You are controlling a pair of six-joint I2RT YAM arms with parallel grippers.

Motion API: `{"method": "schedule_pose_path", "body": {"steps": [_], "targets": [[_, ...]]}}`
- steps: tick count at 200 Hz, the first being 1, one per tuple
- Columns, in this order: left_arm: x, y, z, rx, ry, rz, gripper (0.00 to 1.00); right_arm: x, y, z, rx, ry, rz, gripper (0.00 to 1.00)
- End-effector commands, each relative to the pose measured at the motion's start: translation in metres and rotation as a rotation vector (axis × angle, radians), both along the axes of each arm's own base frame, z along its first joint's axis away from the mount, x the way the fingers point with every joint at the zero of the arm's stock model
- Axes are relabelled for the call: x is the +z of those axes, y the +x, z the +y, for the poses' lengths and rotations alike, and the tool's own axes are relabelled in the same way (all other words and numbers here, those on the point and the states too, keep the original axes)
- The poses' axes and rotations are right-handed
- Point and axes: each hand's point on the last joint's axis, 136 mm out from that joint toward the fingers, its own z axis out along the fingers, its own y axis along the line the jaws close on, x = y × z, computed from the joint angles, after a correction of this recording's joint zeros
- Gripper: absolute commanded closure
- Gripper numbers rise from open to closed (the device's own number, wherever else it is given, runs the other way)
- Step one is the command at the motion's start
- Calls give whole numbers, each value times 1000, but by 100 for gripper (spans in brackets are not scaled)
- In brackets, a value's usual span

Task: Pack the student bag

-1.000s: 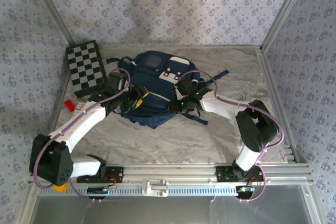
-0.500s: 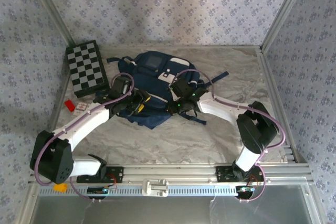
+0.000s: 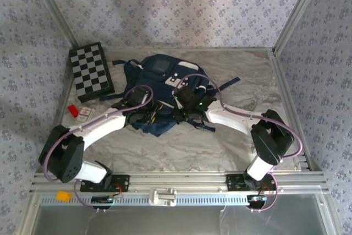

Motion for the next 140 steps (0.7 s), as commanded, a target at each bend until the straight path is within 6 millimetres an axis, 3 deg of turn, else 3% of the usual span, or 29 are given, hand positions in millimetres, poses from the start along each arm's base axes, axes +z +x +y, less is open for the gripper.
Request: {"method": "schedule_pose_path", "body": {"steps": [1,38,83,95,140], "targets": [[7,19,4,105,11,-34,45,4,3,10,43,-2,-73,100],[17,38,1,125,37,-74,59,-6,2,8,59,-31,-83,100],[25,53,2,110,43,-102,88,-1,8,4,65,-65,-126,100],[30,54,5,104,51,-117,100,3,10,0,61,-67,-140,100],[72,58,15,27,42,-200,100,12,12,-17,93,-110,-193,100]]}}
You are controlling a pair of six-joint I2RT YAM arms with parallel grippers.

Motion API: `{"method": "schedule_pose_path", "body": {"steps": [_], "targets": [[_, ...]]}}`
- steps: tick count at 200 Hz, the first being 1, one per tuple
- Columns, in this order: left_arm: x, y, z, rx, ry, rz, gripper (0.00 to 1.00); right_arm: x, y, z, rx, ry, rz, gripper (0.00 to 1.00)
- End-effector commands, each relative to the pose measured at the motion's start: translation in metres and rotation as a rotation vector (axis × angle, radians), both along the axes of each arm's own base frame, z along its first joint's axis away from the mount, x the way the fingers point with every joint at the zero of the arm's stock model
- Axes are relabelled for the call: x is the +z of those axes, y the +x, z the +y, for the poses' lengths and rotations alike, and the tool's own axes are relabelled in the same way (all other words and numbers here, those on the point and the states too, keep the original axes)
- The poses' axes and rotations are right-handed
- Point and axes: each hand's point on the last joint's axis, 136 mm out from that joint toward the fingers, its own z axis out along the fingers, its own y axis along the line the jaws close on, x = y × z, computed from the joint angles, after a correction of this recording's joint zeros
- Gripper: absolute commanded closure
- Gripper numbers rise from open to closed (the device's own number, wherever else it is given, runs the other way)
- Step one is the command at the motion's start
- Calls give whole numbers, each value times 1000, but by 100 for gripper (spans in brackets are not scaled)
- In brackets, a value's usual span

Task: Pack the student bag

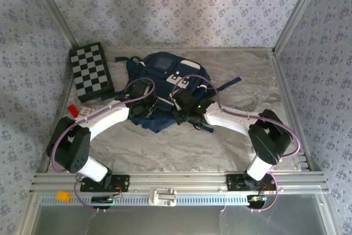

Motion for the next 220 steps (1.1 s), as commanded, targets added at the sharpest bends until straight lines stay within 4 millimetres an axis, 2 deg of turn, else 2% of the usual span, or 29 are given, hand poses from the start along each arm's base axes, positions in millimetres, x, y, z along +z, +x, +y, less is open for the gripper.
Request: {"method": "schedule_pose_path", "body": {"steps": [1,36,67,95,119,137,150,159,169,197,220], "targets": [[60,21,6,-33,-12,-152,100,16,0,-13,40,-27,-64,100],[74,26,16,-80,-10,-156,100,18,6,-23,35,-13,-63,100],[88,28,13,-112,-48,-185,100,11,15,-35,-8,-39,-59,100],[93,26,5,-137,-84,-184,100,12,18,-30,-11,8,-49,100],[98,29,3,-145,-93,-194,100,24,13,-20,30,69,-58,100],[103,28,5,-156,-86,-196,100,19,18,-37,-28,35,-37,100],[107,27,7,-158,-83,-207,100,18,33,-54,-84,43,-41,100],[109,26,11,-153,-75,-210,100,15,34,-59,-93,41,-27,96],[112,26,11,-156,-79,-219,100,18,29,-52,-53,69,-16,92],[121,30,1,-175,-127,-235,100,38,5,-16,102,187,-38,84],[128,34,-1,-179,-114,-246,100,50,-5,-5,158,238,-25,74]]}}
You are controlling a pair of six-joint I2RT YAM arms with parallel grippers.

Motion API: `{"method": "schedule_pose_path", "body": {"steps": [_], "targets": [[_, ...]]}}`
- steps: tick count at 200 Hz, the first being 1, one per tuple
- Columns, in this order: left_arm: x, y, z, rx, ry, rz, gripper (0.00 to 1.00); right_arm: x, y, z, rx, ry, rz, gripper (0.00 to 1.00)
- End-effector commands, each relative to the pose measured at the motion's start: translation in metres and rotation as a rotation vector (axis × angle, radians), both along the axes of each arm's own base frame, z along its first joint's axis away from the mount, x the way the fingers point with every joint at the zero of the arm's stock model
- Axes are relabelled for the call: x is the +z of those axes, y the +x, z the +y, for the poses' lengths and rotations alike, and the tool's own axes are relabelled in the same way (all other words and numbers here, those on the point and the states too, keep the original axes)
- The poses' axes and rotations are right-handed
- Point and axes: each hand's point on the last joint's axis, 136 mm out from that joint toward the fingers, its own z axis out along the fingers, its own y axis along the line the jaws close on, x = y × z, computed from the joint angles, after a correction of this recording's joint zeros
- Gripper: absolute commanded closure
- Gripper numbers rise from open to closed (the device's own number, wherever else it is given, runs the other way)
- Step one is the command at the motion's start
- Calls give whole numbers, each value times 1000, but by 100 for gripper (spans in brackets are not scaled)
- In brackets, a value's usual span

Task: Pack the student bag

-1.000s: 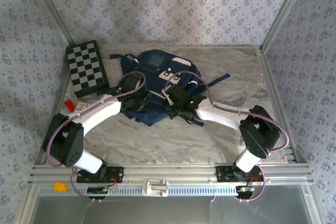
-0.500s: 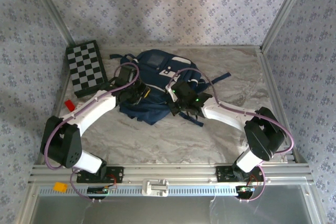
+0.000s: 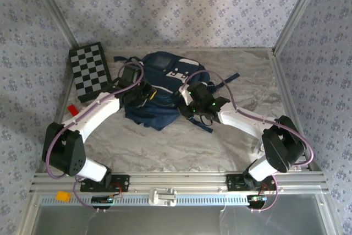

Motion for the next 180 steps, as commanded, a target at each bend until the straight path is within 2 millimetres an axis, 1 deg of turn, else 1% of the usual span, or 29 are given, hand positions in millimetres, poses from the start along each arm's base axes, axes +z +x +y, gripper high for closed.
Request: {"method": "schedule_pose_path", "body": {"steps": [1,26,38,54,73,86,101,118,125,145,159,180], "targets": [[65,15,-5,-27,-49,-176,100,19,-13,11,81,67,-11,73],[68,18,-7,-34,-54,-177,100,33,-24,16,142,148,14,62],[69,19,-9,-36,-62,-179,100,33,-19,14,118,142,10,56],[73,21,-11,-33,-77,-187,100,27,-13,14,98,138,27,55],[76,23,-12,-30,-82,-187,100,22,-9,22,116,192,81,55],[82,24,-13,-26,-94,-193,100,20,-4,20,108,200,91,56],[90,27,-15,-25,-110,-211,100,23,0,22,109,204,73,56],[98,30,-19,-29,-135,-215,100,29,1,26,130,208,63,52],[102,31,-22,-35,-146,-219,100,31,5,25,125,198,49,51],[115,35,-25,-37,-167,-238,100,33,17,21,96,203,29,46],[122,37,-26,-37,-173,-251,100,34,22,24,97,202,16,43],[129,38,-27,-37,-188,-261,100,33,28,30,100,161,-13,40]]}}
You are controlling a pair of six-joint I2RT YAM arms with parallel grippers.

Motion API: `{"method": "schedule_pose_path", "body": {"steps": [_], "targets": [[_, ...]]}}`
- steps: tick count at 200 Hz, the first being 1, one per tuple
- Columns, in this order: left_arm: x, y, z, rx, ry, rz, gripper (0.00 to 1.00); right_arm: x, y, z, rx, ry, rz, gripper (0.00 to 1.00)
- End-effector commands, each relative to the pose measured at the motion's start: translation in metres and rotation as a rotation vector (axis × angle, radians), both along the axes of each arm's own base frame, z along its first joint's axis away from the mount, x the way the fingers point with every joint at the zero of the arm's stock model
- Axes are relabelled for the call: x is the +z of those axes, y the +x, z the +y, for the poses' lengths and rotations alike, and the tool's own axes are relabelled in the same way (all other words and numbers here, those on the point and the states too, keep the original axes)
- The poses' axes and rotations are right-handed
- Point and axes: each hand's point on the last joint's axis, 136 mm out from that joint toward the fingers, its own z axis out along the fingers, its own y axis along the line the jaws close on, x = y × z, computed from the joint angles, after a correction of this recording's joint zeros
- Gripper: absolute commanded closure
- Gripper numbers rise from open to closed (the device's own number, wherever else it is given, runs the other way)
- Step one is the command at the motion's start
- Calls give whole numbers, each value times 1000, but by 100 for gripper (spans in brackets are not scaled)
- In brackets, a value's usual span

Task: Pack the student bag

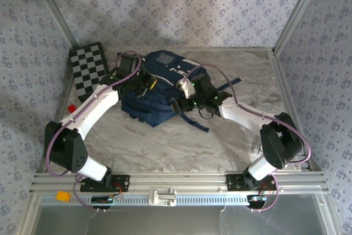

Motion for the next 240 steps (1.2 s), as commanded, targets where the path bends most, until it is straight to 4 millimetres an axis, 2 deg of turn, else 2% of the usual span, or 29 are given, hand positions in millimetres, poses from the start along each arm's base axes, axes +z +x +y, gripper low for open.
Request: {"method": "schedule_pose_path", "body": {"steps": [1,35,72,94,116,151,204,214,231,240], "targets": [[80,17,-19,-46,-138,-206,100,9,12,8,6,-17,-57,40],[85,15,-14,-36,-142,-214,100,24,11,19,35,18,-124,42],[84,16,-14,-33,-154,-210,100,31,3,30,90,21,-166,51],[82,16,-14,-32,-156,-209,100,24,11,27,65,15,-152,58],[80,16,-13,-29,-154,-208,100,19,20,22,33,4,-144,71],[79,14,-11,-26,-144,-207,100,17,29,11,-53,-28,-129,81],[76,8,6,-2,-130,-209,100,1,31,-27,-207,-131,-85,96],[76,7,6,-5,-134,-212,100,0,25,-25,-180,-129,-67,97],[76,7,3,-17,-143,-210,100,4,10,-10,-77,-63,-58,94],[76,7,3,-17,-142,-211,100,5,10,-9,-84,-53,-59,96]]}}
